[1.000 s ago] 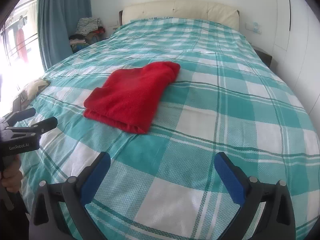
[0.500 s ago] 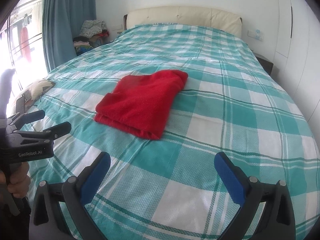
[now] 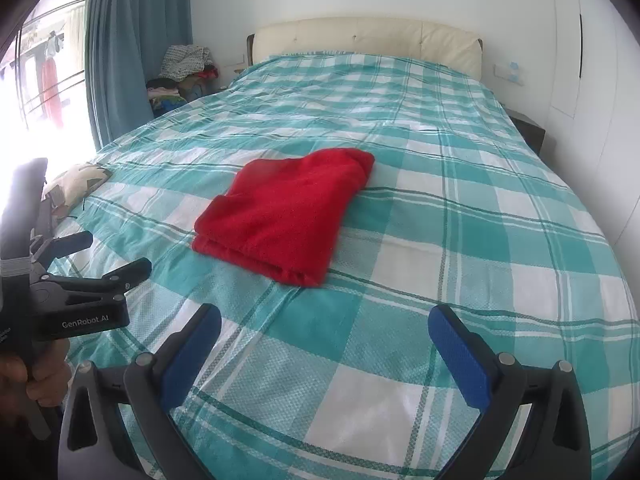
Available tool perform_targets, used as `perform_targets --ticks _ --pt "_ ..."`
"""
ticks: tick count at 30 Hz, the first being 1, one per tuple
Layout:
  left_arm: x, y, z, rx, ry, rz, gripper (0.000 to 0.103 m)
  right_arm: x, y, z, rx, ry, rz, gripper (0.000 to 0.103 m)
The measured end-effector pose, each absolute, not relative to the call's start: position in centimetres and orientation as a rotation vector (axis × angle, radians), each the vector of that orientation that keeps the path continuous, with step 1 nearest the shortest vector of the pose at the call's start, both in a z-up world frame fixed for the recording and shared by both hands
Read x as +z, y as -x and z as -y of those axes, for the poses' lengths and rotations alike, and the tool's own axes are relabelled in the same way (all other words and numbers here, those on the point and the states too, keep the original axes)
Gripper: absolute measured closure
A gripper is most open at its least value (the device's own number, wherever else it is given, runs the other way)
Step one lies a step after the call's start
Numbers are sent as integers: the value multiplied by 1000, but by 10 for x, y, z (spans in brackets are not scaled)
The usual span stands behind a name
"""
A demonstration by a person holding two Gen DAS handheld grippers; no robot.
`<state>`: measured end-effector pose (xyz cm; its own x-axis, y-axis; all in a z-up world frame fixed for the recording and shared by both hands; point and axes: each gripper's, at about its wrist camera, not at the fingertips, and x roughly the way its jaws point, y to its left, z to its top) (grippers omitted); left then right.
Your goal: Fold small clothes
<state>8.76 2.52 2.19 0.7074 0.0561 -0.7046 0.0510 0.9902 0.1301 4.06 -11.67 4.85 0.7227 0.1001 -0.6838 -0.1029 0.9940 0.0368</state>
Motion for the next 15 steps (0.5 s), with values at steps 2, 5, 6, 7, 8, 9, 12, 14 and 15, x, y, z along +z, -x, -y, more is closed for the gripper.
perform_targets --ticks 2,5,6,7,8,9,12,14,15 --pt "24 -86 -25 5 -151 -775 0 48 -40 116 109 10 -752 1" --pt "24 -86 -24 -4 -155 -775 0 49 -40 115 107 17 -749 1" --pt "24 -86 -24 -9 -154 -778 0 48 -40 115 107 19 -749 1" --pt "24 -86 -23 -17 -150 -780 0 48 -40 115 106 20 -752 1" --pt "24 -85 -23 -21 -145 -779 0 47 -41 115 105 20 -755 1" --pt "24 -85 -23 -23 -143 -775 0 46 -41 115 101 20 -758 1" --pt "25 -83 -22 -54 -136 -773 0 45 -42 118 95 14 -761 1" --pt "25 -83 -21 -65 -135 -769 0 46 -42 119 92 17 -757 1" --pt "26 -82 -21 -64 -138 -764 0 46 -42 119 91 17 -755 1"
